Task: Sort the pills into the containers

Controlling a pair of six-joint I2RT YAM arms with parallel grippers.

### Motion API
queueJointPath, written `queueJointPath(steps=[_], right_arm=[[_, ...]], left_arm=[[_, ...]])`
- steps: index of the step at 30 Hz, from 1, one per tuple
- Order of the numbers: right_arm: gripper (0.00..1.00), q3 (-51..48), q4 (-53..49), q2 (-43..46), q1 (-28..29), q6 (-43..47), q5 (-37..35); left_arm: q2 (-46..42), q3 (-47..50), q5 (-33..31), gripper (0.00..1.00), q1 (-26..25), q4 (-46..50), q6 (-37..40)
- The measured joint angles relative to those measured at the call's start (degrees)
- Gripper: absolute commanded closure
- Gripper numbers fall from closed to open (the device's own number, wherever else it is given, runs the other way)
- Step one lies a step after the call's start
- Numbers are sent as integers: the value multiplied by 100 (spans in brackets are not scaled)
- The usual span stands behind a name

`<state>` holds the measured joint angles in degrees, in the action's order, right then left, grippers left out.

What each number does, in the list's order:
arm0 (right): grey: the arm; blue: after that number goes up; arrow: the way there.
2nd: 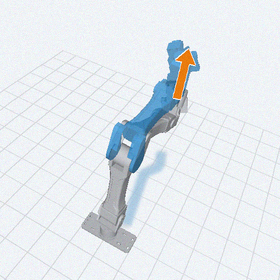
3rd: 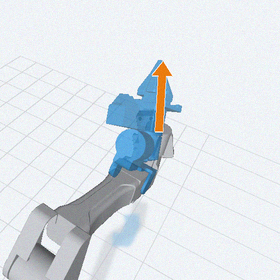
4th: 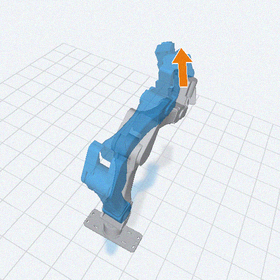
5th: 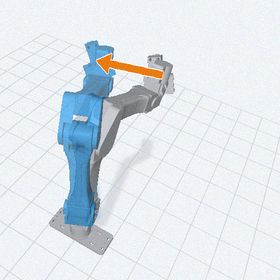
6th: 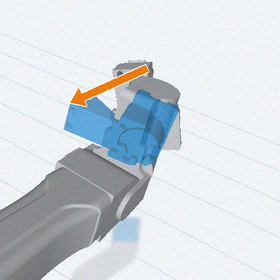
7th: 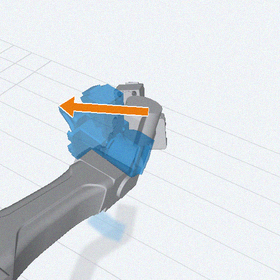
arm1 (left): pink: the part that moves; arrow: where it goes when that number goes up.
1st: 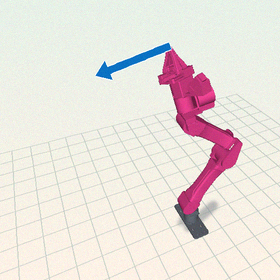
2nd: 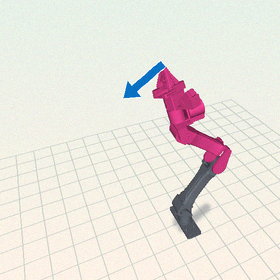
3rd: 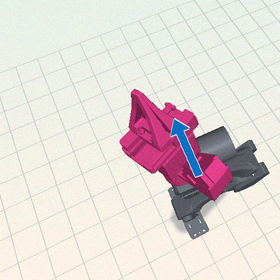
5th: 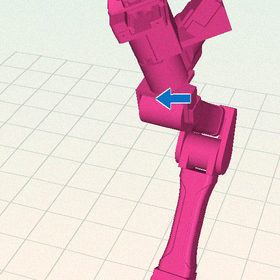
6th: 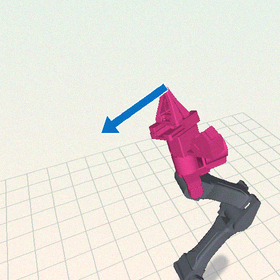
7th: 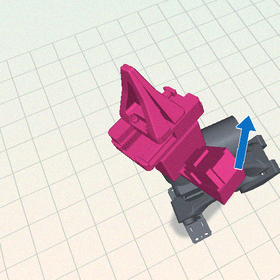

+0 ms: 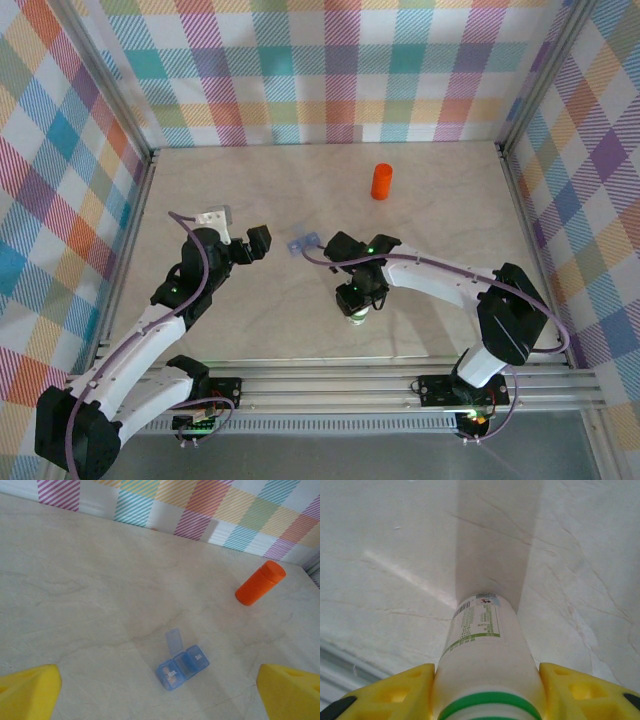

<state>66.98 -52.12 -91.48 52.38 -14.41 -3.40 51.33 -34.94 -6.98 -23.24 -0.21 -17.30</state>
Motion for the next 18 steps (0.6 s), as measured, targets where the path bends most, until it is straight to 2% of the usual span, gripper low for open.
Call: queueJointPath(steps=[5,8,9,11,14,18], right_arm=[[69,708,52,0,-140,1611,321],[74,1307,186,0,-496,2876,570],[73,1449,245,0,-634,3276,673],[73,1692,413,2,-977,4411,946],[82,1711,728,17,-1410,6089,1292],[87,1853,940,-166,-1687,7871,1239]], left_arm=[[-42,87,13,0,0,-92,20],[-39,243,170,0,0,-310,103],[-33,304,243,0,-2,-437,164],[50,531,540,0,-2,-999,387],[555,752,1145,0,-4,-1860,933],[1528,721,2321,0,-4,-2693,2068]])
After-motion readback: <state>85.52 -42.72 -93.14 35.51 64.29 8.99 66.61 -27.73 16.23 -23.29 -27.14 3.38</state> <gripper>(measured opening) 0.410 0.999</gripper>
